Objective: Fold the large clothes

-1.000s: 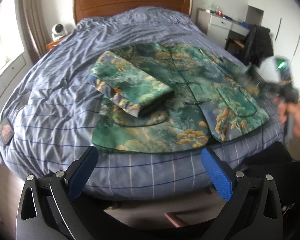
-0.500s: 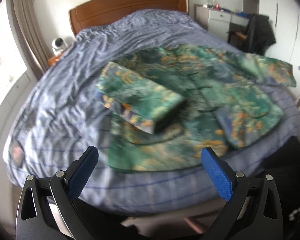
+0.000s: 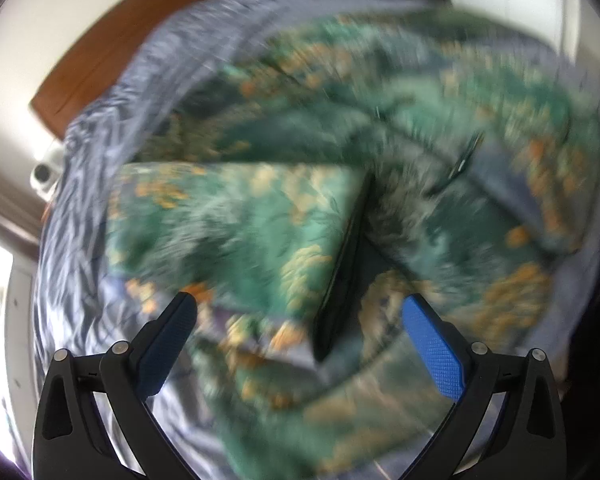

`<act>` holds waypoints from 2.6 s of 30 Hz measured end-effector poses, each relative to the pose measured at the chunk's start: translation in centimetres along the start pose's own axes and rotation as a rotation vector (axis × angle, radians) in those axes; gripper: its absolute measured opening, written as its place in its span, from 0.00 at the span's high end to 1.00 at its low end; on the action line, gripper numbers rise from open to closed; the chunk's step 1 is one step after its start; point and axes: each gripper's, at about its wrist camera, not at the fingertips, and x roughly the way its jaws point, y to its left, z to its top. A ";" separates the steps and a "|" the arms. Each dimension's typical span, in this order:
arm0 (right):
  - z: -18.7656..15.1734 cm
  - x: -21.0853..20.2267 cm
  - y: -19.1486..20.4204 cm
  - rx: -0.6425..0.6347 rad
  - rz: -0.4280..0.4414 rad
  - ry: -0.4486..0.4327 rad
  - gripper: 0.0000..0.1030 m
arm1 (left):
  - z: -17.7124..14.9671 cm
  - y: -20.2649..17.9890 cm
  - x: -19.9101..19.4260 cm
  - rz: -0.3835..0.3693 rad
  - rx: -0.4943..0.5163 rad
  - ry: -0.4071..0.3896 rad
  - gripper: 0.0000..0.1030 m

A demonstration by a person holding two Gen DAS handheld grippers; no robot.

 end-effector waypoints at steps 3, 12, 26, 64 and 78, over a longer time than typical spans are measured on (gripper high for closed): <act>-1.5 -0.9 2.5 -0.028 0.047 0.010 0.55 | 0.7 0.7 3.3 -0.009 -0.031 0.044 0.04; -1.8 -3.4 6.6 -0.095 0.127 -0.032 0.55 | -1.8 8.9 -0.6 -0.185 -0.367 -0.043 0.91; -2.1 -4.9 9.4 -0.127 0.208 -0.050 0.55 | -13.5 26.7 -8.6 0.280 -0.836 -0.096 0.65; -1.8 -4.6 9.6 -0.139 0.056 -0.070 0.24 | -9.2 3.4 -8.0 0.168 -0.683 -0.111 0.00; -1.4 -6.1 11.2 -0.202 0.073 -0.131 0.21 | -8.1 2.8 -10.7 0.187 -0.611 -0.163 0.00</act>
